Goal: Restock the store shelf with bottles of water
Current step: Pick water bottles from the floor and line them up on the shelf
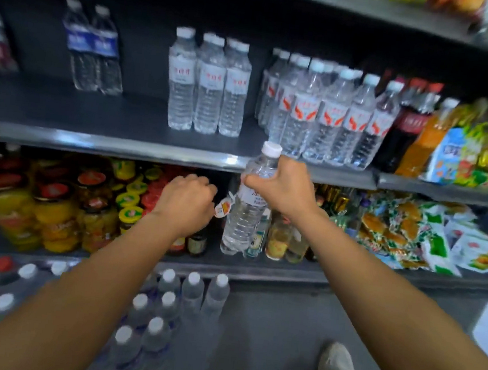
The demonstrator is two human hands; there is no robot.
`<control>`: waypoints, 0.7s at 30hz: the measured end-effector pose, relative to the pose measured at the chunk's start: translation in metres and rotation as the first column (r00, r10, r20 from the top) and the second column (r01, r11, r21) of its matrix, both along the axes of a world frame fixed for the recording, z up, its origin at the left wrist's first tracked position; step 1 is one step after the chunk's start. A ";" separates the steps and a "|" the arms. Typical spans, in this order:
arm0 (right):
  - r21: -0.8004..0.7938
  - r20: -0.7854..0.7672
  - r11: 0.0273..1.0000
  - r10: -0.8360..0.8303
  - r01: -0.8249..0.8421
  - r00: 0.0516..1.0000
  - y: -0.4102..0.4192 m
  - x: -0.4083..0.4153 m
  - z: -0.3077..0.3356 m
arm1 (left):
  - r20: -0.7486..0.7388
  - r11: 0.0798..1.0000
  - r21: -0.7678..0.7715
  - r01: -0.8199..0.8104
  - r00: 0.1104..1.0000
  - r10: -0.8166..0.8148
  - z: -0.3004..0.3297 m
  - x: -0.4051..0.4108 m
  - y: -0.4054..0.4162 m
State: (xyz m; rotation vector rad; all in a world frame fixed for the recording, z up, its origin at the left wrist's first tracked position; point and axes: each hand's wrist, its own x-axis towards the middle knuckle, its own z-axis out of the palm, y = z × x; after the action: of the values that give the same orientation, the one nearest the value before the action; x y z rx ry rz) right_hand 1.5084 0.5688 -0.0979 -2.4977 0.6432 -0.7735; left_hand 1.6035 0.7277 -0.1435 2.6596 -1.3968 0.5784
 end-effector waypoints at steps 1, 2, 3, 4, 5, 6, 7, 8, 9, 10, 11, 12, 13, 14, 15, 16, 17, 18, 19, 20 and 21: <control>-0.023 0.025 1.000 0.010 -0.009 1.000 -0.001 0.007 0.017 | 0.009 1.000 -0.014 -0.011 1.000 0.012 0.015 0.006 -0.001; -0.042 0.050 0.999 0.016 -0.014 0.999 -0.001 0.013 0.033 | 0.017 0.999 -0.026 -0.021 1.000 0.022 0.029 0.012 -0.003; -0.064 0.071 0.998 0.021 -0.016 0.997 -0.001 0.020 0.049 | 0.034 0.999 -0.030 -0.027 0.999 0.028 0.041 0.017 -0.004; -0.086 0.091 0.996 0.022 -0.014 0.996 -0.002 0.027 0.062 | 0.055 0.999 -0.031 -0.032 0.998 0.033 0.053 0.022 -0.006; -0.111 0.111 0.994 0.023 -0.011 0.994 -0.005 0.036 0.074 | 0.071 0.999 -0.030 -0.041 0.997 0.043 0.062 0.028 -0.009; -0.120 0.129 0.993 0.022 -0.006 0.991 -0.009 0.046 0.084 | 0.081 0.998 -0.033 -0.050 0.995 0.053 0.069 0.033 -0.012; -0.123 0.150 0.992 0.021 -0.002 0.988 -0.013 0.056 0.094 | 0.087 0.998 -0.037 -0.058 0.994 0.061 0.076 0.038 -0.014; -0.127 0.167 0.992 0.020 0.001 0.986 -0.019 0.069 0.101 | 0.090 0.997 -0.042 -0.064 0.994 0.068 0.082 0.044 -0.018; -0.137 0.178 0.990 0.017 0.008 0.984 -0.024 0.081 0.108 | 0.091 0.997 -0.048 -0.068 0.993 0.072 0.087 0.051 -0.021; -0.150 0.182 0.988 0.002 0.026 0.983 -0.029 0.093 0.113 | 0.089 0.996 -0.052 -0.070 0.993 0.074 0.090 0.058 -0.025; -0.168 0.182 0.985 -0.013 0.044 0.983 -0.035 0.104 0.118 | 0.090 0.996 -0.053 -0.069 0.993 0.074 0.092 0.065 -0.028; -0.178 0.185 0.983 -0.023 0.056 0.983 -0.039 0.114 0.122 | 0.090 0.996 -0.055 -0.067 0.993 0.072 0.093 0.071 -0.031; -0.181 0.189 0.981 -0.030 0.064 0.982 -0.044 0.125 0.125 | 0.087 0.996 -0.057 -0.062 0.994 0.067 0.093 0.078 -0.034; -0.182 0.188 0.980 -0.040 0.075 0.981 -0.049 0.135 0.127 | 0.085 0.997 -0.060 -0.057 0.994 0.062 0.093 0.084 -0.038; -0.180 0.186 0.980 -0.052 0.086 0.981 -0.052 0.144 0.128 | 0.082 0.997 -0.058 -0.054 0.995 0.058 0.091 0.090 -0.040; -0.177 0.180 0.980 -0.060 0.092 0.982 -0.056 0.152 0.128 | 0.077 0.997 -0.054 -0.053 0.995 0.057 0.089 0.096 -0.043; -0.178 0.170 0.979 -0.065 0.096 0.983 -0.059 0.161 0.127 | 0.070 0.997 -0.050 -0.053 0.996 0.056 0.086 0.101 -0.046; -0.181 0.157 0.979 -0.068 0.097 0.985 -0.061 0.168 0.125 | 0.063 0.998 -0.044 -0.053 0.996 0.056 0.083 0.106 -0.048; -0.184 0.138 0.978 -0.070 0.095 0.988 -0.064 0.175 0.123 | 0.057 0.998 -0.040 -0.052 0.997 0.054 0.079 0.110 -0.050; -0.187 0.118 0.978 -0.071 0.092 0.990 -0.066 0.182 0.120 | 0.052 0.998 -0.039 -0.048 0.997 0.050 0.075 0.114 -0.053; -0.189 0.099 0.978 -0.074 0.092 0.992 -0.069 0.187 0.118 | 0.048 0.998 -0.038 -0.045 0.998 0.046 0.072 0.117 -0.054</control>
State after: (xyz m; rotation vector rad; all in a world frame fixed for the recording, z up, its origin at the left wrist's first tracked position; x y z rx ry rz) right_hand 1.6957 0.5002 0.0206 -2.6042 0.6722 -1.0195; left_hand 1.7207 0.6734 -0.0718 2.6722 -1.3271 0.6709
